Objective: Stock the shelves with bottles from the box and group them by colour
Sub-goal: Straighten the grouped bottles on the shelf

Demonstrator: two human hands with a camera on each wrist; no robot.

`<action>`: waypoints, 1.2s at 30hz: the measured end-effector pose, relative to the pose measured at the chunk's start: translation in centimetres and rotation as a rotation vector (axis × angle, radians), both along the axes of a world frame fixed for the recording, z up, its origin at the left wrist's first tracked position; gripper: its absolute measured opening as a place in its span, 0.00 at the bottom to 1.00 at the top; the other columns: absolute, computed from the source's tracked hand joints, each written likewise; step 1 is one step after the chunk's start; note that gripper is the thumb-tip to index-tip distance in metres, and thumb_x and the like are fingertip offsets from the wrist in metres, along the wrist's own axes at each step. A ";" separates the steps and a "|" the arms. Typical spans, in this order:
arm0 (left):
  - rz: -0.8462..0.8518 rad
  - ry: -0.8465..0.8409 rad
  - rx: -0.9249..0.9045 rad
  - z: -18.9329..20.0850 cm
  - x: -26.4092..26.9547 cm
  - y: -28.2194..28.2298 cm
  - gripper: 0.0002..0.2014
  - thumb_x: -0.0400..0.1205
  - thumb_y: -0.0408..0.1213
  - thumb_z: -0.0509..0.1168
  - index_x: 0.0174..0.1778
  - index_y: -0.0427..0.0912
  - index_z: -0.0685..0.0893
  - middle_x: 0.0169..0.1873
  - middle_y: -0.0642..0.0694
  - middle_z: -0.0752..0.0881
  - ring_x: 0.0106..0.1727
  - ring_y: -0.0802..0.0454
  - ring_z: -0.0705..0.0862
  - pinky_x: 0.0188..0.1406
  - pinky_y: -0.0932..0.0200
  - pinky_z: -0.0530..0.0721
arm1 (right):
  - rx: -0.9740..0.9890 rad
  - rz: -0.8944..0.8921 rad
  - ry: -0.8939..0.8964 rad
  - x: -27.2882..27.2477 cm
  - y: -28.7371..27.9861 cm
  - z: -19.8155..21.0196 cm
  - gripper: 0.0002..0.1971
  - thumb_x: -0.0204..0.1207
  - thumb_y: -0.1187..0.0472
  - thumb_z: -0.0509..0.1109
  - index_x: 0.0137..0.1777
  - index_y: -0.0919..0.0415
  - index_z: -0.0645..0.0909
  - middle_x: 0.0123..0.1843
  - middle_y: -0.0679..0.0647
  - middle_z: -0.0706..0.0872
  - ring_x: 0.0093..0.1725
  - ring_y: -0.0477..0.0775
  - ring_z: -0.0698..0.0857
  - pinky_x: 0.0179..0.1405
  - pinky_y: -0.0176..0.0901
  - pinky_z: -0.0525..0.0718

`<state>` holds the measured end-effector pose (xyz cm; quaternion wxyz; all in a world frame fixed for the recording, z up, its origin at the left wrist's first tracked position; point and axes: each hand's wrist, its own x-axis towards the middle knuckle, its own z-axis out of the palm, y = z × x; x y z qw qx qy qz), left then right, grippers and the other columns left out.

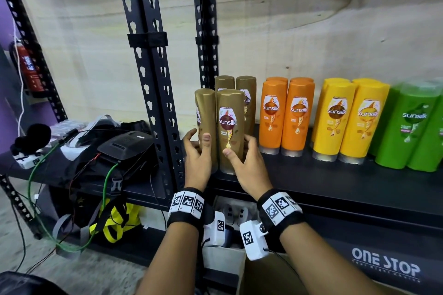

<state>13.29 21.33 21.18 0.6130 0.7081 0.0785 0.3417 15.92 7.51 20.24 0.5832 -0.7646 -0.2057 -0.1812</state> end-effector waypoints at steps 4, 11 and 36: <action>0.013 -0.025 0.021 -0.4 0.3 0.1 0.36 0.72 0.79 0.62 0.74 0.72 0.63 0.55 0.57 0.83 0.57 0.61 0.86 0.63 0.45 0.84 | -0.005 -0.005 -0.009 -0.2 0.1 0.0 0.27 0.80 0.44 0.73 0.74 0.49 0.67 0.72 0.48 0.79 0.70 0.47 0.79 0.67 0.44 0.81; 0.013 -0.046 0.066 -0.8 1.0 0.4 0.39 0.74 0.71 0.68 0.79 0.66 0.63 0.68 0.59 0.77 0.69 0.59 0.79 0.76 0.46 0.77 | -0.029 0.014 0.014 0.3 0.0 -0.5 0.29 0.74 0.48 0.71 0.73 0.44 0.64 0.73 0.49 0.78 0.68 0.48 0.80 0.63 0.40 0.79; -0.062 0.012 0.243 7.0 -1.4 1.9 0.43 0.82 0.49 0.73 0.88 0.51 0.56 0.63 0.56 0.82 0.64 0.56 0.86 0.67 0.47 0.84 | -0.210 -0.051 -0.230 -2.1 -0.1 10.3 0.44 0.79 0.60 0.73 0.88 0.49 0.51 0.81 0.60 0.64 0.81 0.60 0.70 0.81 0.58 0.71</action>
